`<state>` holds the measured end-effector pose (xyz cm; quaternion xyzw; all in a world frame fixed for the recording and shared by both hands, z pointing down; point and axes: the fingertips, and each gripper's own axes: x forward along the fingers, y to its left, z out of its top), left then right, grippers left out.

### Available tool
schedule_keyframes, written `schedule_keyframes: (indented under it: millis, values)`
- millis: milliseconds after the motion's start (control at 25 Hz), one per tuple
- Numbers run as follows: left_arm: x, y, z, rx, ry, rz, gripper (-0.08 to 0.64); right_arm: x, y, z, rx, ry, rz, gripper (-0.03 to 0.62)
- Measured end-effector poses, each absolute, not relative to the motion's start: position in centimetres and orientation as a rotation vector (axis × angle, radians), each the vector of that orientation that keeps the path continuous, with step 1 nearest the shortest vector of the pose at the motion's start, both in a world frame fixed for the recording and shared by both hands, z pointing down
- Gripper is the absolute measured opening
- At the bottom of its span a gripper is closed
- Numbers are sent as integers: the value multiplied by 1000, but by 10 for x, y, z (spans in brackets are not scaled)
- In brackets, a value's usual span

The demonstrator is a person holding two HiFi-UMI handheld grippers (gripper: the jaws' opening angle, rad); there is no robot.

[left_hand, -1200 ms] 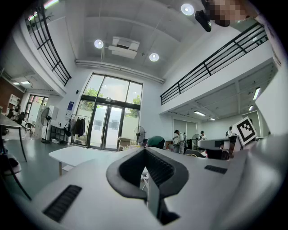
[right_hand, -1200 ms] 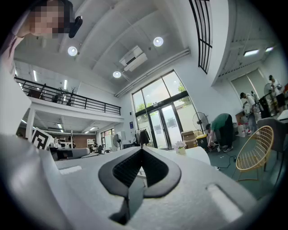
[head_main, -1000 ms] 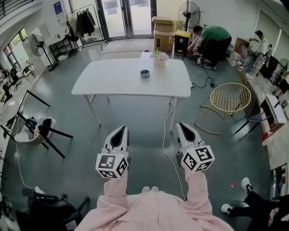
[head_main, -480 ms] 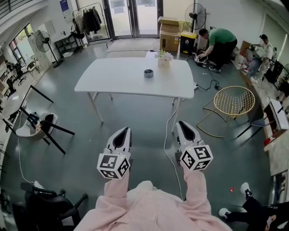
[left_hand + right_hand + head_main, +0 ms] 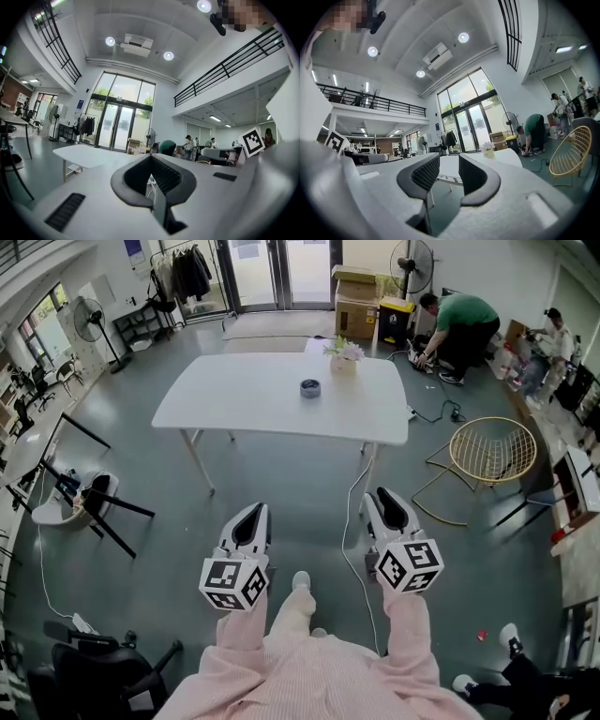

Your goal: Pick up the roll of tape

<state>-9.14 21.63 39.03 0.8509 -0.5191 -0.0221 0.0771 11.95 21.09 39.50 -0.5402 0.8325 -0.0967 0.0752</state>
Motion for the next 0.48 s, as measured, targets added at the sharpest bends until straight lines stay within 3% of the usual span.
schedule_keyframes:
  millis: [480]
  values:
    - [-97,103,400,2518,-1539,-72,0,116,101,411,-1633,2502,-367,135]
